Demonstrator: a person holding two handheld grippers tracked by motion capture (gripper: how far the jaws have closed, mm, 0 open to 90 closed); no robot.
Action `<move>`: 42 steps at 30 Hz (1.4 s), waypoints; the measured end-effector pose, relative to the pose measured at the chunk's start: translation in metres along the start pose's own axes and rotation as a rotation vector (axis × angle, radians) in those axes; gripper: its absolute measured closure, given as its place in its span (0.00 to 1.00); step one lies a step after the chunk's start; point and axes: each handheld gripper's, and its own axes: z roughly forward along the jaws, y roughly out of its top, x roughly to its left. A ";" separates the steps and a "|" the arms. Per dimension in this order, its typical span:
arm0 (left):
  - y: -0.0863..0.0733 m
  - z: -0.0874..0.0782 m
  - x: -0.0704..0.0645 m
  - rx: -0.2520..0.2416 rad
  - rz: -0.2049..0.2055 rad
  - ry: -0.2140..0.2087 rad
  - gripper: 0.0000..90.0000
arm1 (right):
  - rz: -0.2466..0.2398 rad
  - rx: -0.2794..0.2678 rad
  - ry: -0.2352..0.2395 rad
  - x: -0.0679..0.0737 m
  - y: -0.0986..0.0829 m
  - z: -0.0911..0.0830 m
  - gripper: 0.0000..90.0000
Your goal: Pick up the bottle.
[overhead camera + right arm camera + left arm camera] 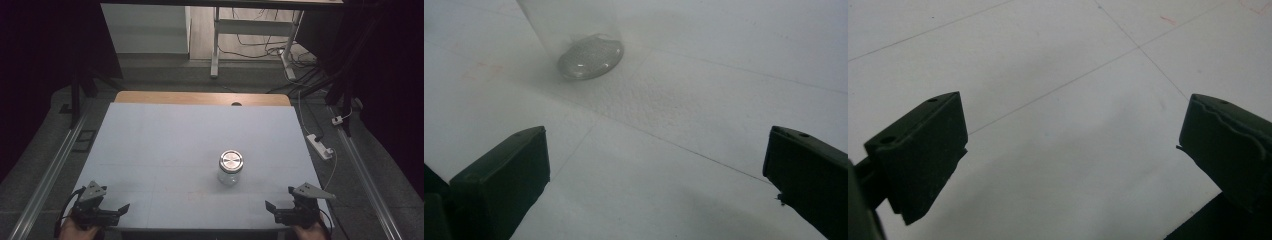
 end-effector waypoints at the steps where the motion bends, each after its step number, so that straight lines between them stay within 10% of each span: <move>1: 0.000 0.000 0.000 0.000 0.004 -0.003 0.00 | 0.009 0.001 0.011 -0.001 0.000 0.000 0.00; 42: -0.003 -0.002 0.000 -0.012 0.004 -0.032 0.00 | -0.113 -0.008 0.092 0.011 0.011 0.008 0.00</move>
